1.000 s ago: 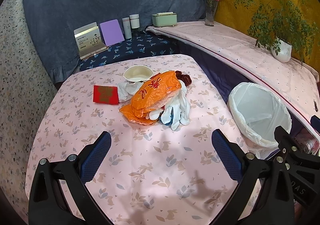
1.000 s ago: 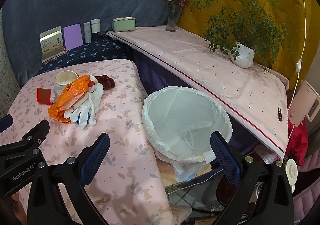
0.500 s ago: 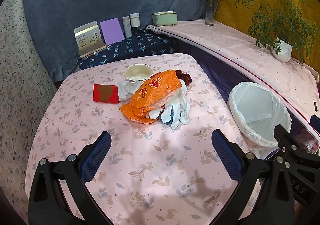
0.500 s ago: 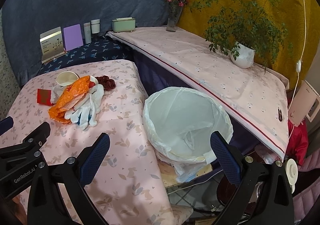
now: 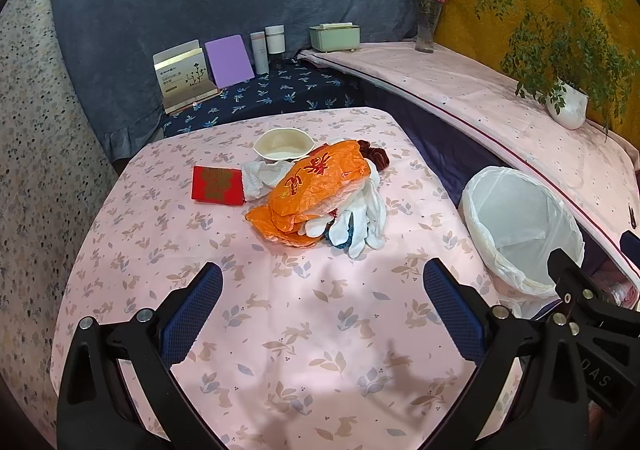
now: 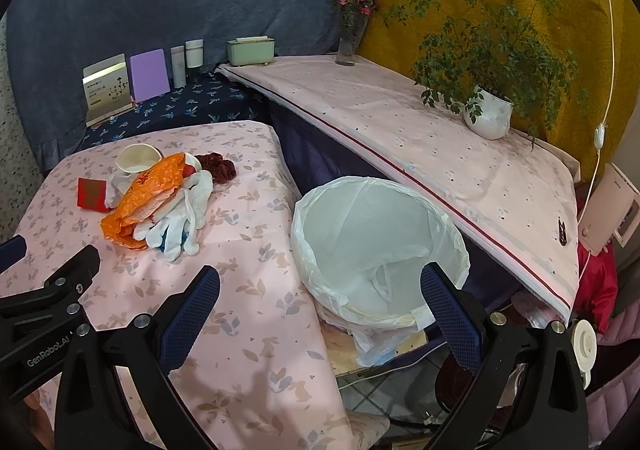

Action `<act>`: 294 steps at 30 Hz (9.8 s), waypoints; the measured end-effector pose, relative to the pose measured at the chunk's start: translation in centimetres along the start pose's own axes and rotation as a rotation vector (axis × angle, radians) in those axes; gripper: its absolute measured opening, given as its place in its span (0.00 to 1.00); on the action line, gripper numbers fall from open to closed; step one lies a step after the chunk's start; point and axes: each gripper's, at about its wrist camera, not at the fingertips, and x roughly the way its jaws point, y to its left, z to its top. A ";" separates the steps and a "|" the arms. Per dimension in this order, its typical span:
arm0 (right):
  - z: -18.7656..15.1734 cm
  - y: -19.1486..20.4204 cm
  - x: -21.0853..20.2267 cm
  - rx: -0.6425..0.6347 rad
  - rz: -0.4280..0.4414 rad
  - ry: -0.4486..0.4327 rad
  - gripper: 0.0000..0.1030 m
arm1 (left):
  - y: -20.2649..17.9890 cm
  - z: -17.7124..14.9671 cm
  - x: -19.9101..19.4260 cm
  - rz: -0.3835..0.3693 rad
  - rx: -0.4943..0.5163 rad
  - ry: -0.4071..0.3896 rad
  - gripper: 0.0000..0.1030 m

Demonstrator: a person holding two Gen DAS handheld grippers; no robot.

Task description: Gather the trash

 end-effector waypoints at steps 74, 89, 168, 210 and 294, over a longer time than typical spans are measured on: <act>0.6 1.5 1.2 -0.002 0.017 0.004 0.93 | 2.1 0.9 0.7 0.023 -0.032 -0.016 0.93; 0.4 3.5 4.7 0.004 0.060 0.036 0.93 | 6.6 0.2 5.1 0.081 -0.098 0.029 0.93; 6.3 -2.4 7.5 0.194 0.122 -0.085 0.03 | -4.9 7.4 6.4 -0.343 0.092 -0.006 0.05; 3.6 -10.6 9.5 0.339 0.010 -0.060 0.37 | -14.8 6.9 9.7 -0.427 0.175 0.053 0.53; 3.4 13.9 19.5 0.130 0.392 0.194 0.09 | 10.8 1.4 17.2 -0.175 -0.243 0.226 0.12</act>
